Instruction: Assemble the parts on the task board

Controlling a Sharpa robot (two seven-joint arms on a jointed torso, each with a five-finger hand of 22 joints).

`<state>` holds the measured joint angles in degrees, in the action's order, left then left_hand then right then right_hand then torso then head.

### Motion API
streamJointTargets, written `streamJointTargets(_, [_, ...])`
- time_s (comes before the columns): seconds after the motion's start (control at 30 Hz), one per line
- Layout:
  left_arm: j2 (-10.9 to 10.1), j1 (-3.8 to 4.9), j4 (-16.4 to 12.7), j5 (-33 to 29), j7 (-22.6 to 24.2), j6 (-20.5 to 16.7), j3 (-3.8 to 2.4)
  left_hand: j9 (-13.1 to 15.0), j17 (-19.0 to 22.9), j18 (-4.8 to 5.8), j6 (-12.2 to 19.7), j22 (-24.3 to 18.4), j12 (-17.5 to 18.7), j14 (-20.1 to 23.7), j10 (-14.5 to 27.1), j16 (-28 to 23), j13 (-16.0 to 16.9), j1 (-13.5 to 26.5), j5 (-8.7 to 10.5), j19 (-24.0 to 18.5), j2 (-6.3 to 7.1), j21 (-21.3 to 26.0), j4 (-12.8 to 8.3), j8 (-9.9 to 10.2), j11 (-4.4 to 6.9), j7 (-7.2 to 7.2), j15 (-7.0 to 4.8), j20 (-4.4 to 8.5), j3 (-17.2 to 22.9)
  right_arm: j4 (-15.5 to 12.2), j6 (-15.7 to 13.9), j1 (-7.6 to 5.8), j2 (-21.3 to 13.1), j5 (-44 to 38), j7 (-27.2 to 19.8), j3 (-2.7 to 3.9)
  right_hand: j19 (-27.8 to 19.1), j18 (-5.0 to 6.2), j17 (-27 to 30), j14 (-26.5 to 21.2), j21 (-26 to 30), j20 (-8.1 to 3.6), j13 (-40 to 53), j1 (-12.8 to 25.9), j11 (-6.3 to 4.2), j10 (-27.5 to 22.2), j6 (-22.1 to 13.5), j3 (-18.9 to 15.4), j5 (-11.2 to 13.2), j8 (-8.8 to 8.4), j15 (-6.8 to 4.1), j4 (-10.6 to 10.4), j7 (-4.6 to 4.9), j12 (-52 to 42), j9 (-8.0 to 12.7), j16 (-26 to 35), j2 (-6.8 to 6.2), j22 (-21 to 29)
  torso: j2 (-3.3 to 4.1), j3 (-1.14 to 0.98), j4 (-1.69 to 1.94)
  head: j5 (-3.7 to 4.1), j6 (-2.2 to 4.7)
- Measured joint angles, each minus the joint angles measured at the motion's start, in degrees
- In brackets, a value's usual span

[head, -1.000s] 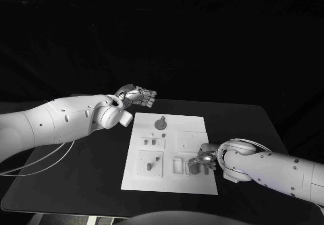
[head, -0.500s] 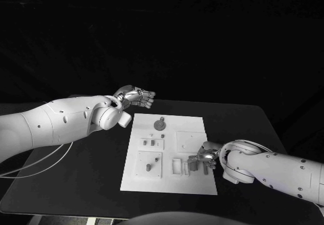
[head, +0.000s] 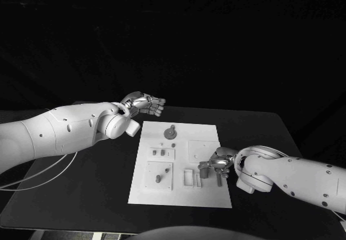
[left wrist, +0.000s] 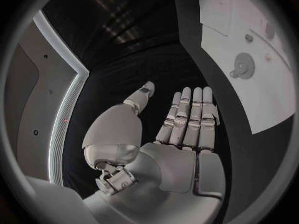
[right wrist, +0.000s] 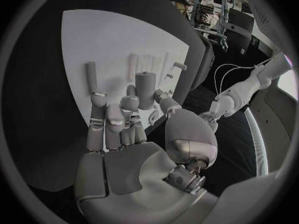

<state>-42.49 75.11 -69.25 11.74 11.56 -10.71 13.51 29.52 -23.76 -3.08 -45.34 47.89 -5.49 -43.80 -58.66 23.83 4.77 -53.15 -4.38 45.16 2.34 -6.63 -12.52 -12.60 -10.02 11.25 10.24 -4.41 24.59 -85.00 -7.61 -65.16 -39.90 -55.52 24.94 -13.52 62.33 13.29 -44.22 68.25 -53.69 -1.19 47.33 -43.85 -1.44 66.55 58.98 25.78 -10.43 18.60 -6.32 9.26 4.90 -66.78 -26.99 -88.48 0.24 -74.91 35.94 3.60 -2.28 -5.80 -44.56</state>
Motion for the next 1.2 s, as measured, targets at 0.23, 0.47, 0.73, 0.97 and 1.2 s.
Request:
streamJointTargets(0.23, [0.0,0.00,0.1,0.1,-0.1,0.1,0.00,0.0,0.0,0.01,0.0,0.0,0.0,0.0,0.0,-0.1,0.0,0.0,0.00,0.0,0.00,0.0,0.0,0.0,0.00,0.00,0.00,0.00,0.0,0.2,1.1,-0.51,2.0,5.0,0.6,-0.02,0.0,0.00,0.1,0.0,0.0,0.00,0.0,0.0,0.00,0.0,0.0,0.0,0.0,-0.03,0.03,0.0,-0.01,0.2,0.0,0.2,-0.01,0.0,0.02,-0.03,0.02,-0.01,-0.12])
streamJointTargets(0.47, [0.1,0.00,0.1,0.1,-0.2,0.1,0.00,-0.1,0.0,0.03,0.0,0.1,0.0,0.0,0.0,-0.1,-0.1,0.0,0.00,0.0,0.00,0.0,0.0,0.0,0.00,0.00,0.00,0.00,0.0,1.3,3.5,-1.02,4.4,8.7,1.2,0.00,0.0,0.00,0.1,0.1,0.0,0.00,0.0,0.0,0.00,0.0,0.0,0.2,0.1,-0.05,0.12,-0.2,-0.02,0.2,0.1,0.2,-0.01,0.0,0.03,-0.04,0.00,-0.09,-0.06])
streamJointTargets(0.73, [0.1,0.01,0.1,0.2,-0.2,0.1,0.00,-0.1,0.0,0.05,0.0,0.1,0.0,0.0,0.0,-0.1,-0.1,0.0,0.00,0.0,0.00,0.0,0.0,0.0,0.00,0.00,0.00,0.00,0.0,3.4,5.5,-1.29,7.0,8.6,1.4,0.00,0.0,0.00,0.1,0.1,0.0,0.00,0.0,0.1,0.00,0.0,-0.1,0.2,0.2,-0.21,0.15,-0.2,-0.10,0.2,0.2,0.2,0.08,0.0,0.04,-0.05,0.00,-0.11,0.23])
streamJointTargets(0.97, [0.2,0.02,0.1,0.2,-0.2,0.1,0.00,-0.1,0.0,0.08,0.0,0.0,0.0,0.0,0.0,-0.1,-0.1,0.0,0.00,0.0,0.00,0.0,0.0,0.0,0.00,0.00,0.00,0.00,0.0,5.3,7.3,-1.44,8.5,7.9,1.7,0.01,0.0,0.00,0.1,0.1,0.0,0.00,0.0,0.5,0.01,0.0,-0.1,0.2,0.2,-0.33,0.23,-0.2,-0.11,0.2,0.2,0.2,-0.01,0.0,0.04,-0.04,0.03,-0.23,0.24])
streamJointTargets(1.2, [0.2,0.02,0.1,0.2,-0.2,0.1,0.00,-0.1,-0.1,0.12,0.0,0.1,0.0,0.0,0.0,-0.1,-0.1,0.0,0.00,0.0,0.00,0.0,0.0,0.0,0.00,0.00,0.00,0.00,0.0,6.3,8.6,-1.44,9.1,6.9,2.0,-0.02,0.0,0.00,0.1,0.1,0.0,0.01,0.0,0.6,0.01,0.0,-0.1,0.3,0.2,-0.37,0.31,-0.3,-0.11,0.2,0.2,0.2,-0.09,0.0,0.04,-0.03,0.04,-0.39,-0.11])
